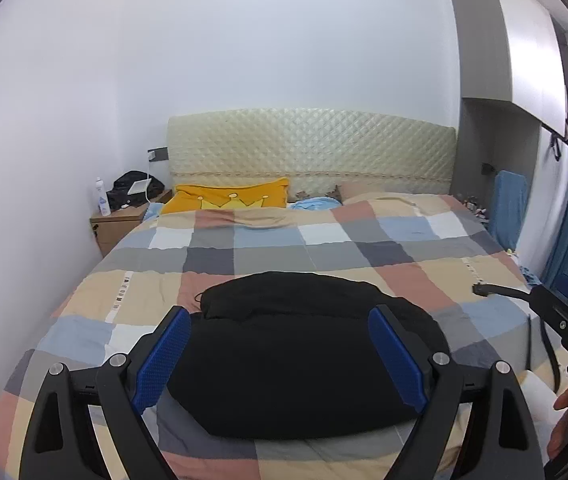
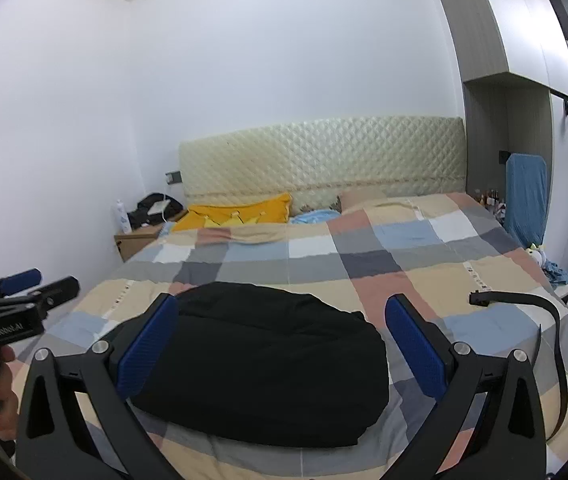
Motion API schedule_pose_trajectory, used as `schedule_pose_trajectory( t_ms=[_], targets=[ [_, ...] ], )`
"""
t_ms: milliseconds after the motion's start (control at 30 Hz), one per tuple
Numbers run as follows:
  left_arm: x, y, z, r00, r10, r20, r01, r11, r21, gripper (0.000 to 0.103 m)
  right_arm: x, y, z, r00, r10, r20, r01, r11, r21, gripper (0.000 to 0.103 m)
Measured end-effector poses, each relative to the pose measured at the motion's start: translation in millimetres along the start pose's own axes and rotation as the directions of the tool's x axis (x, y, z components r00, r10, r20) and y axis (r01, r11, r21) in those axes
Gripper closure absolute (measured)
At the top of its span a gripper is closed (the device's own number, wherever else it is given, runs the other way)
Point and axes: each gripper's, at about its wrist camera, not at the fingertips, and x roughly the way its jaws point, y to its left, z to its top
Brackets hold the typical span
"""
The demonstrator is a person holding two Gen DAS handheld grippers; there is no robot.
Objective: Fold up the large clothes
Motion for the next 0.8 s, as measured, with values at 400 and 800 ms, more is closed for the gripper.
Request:
schedule_pose_trajectory(
  t_ms=[400, 800],
  targets=[
    [-30.4, -5.4, -17.0, 1.000, -0.018, 0.017, 0.017, 1.000, 0.006, 0.012, -45.2, 21.1, -23.2, 1.000, 0.015, 0.011, -0.015, 1.000, 0.002, 0.000],
    [-41.6, -5.0, -37.9, 1.000, -0.017, -0.015, 0.017, 1.000, 0.000, 0.012, -62.5, 24.3, -49.6, 0.999, -0.009, -0.031, 0.009, 1.000, -0.003, 0.000]
  ],
)
